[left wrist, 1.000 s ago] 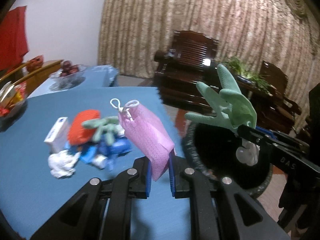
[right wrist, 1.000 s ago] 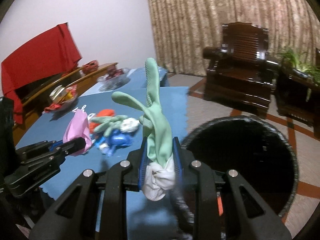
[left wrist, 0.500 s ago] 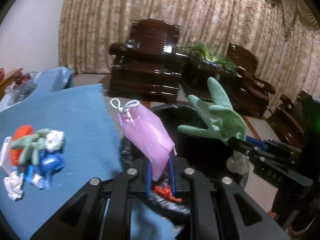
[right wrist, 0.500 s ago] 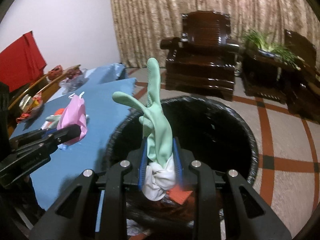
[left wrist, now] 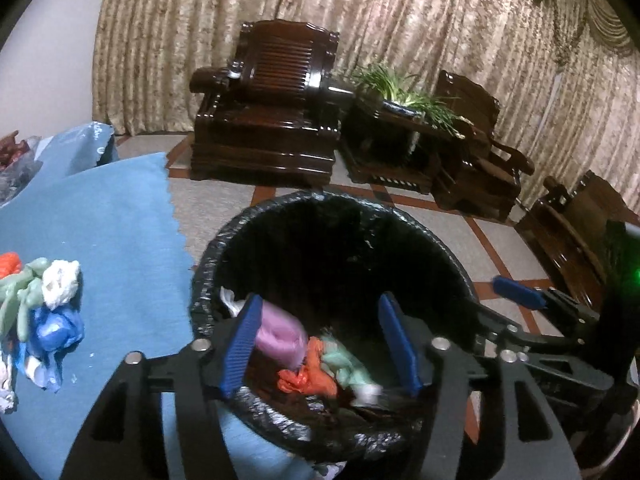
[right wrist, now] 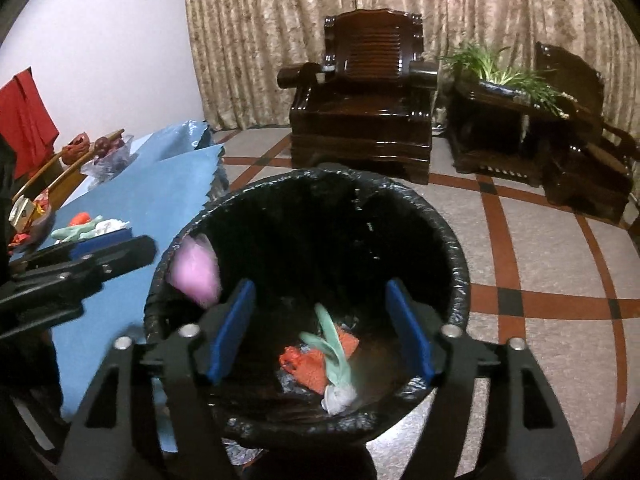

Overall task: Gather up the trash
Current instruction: 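Carry the glove and pink bag over the bin and release both, then grasp a white tissue with the left tool while the right grasps another tissue, then carry both white tissues over the bin and open both tools, then move both tools back over the remaining trash on the table, then grasp the white box with the left tool while the right grasps the green glove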

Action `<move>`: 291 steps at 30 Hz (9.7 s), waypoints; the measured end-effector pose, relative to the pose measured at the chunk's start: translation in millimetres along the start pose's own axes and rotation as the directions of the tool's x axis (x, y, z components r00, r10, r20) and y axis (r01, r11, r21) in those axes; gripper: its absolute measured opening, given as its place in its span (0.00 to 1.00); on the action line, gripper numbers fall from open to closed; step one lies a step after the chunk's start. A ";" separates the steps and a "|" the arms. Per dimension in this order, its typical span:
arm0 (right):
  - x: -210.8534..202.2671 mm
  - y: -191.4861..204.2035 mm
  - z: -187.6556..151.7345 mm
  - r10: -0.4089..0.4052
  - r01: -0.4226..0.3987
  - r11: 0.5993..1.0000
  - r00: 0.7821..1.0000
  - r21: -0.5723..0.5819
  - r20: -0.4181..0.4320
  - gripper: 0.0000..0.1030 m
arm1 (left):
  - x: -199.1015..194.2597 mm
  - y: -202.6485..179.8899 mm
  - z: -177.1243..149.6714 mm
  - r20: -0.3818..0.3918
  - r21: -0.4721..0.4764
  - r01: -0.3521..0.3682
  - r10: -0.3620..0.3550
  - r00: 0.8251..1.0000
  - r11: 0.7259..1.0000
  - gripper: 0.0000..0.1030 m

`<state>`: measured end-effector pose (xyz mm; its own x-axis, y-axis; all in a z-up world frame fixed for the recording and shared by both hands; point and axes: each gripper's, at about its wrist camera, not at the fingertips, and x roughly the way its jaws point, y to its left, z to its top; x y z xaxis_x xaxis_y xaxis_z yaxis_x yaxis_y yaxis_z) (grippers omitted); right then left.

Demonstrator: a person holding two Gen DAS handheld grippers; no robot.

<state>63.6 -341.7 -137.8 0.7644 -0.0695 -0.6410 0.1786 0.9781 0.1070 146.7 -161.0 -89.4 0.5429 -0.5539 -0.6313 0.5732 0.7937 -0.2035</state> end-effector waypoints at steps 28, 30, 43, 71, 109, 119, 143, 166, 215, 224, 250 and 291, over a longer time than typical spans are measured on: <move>-1.3 145.8 24.2 0.251 -0.244 0.958 0.968 -0.152 0.027 0.92 | -156.5 154.1 -59.7 0.126 -0.247 -0.448 0.487 0.864 0.859 0.80; 1.7 161.3 25.4 0.276 -0.269 0.948 0.961 -0.168 0.023 0.92 | -161.0 165.7 -65.8 0.116 -0.264 -0.466 0.507 0.854 0.845 0.80; 40.9 245.3 26.9 0.346 -0.341 0.905 0.938 -0.256 -0.026 0.92 | -160.9 230.9 -101.0 0.037 -0.319 -0.539 0.579 0.815 0.779 0.79; 148.6 301.0 46.8 0.365 -0.383 0.882 0.924 -0.274 -0.117 0.75 | -85.7 310.8 -126.2 -0.150 -0.387 -0.534 0.520 0.841 0.752 0.32; 57.5 255.4 56.5 0.445 -0.454 0.847 0.890 -0.277 -0.099 0.16 | -158.1 213.7 -68.1 0.067 -0.338 -0.477 0.526 0.848 0.812 0.16; 14.2 226.6 60.4 0.442 -0.435 0.856 0.896 -0.279 -0.041 0.16 | -166.2 172.8 -52.7 0.114 -0.293 -0.448 0.496 0.861 0.845 0.16; -41.2 107.5 59.4 0.279 -0.260 0.945 0.957 -0.197 0.074 0.16 | -106.8 70.6 -8.8 0.159 -0.136 -0.282 0.302 0.940 0.950 0.16; -26.2 11.2 40.4 0.120 -0.116 0.990 0.991 -0.086 0.051 0.16 | -10.8 -7.5 16.8 0.081 -0.013 -0.141 0.141 0.987 0.990 0.16; -7.0 144.9 33.3 0.230 -0.222 0.957 0.973 -0.186 0.020 0.93 | -142.7 139.0 -45.4 0.126 -0.238 -0.438 0.474 0.871 0.867 0.84; 15.7 206.5 41.8 0.283 -0.273 0.933 0.959 -0.236 0.010 0.93 | -167.8 196.5 -60.9 0.113 -0.308 -0.507 0.560 0.821 0.805 0.84; 114.5 342.0 49.1 0.385 -0.398 0.866 0.917 -0.302 -0.105 0.93 | -129.4 327.5 -96.1 -0.033 -0.365 -0.579 0.611 0.791 0.729 0.77; 120.2 348.8 66.2 0.483 -0.508 0.801 0.861 -0.316 -0.159 0.02 | -122.0 326.1 -74.7 -0.027 -0.356 -0.554 0.585 0.811 0.752 0.29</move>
<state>258.8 -21.8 -127.2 0.6457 0.4442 -0.6211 -0.4412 0.8809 0.1714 221.5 184.2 -134.7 0.7588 0.0220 -0.6510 -0.0883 0.9937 -0.0694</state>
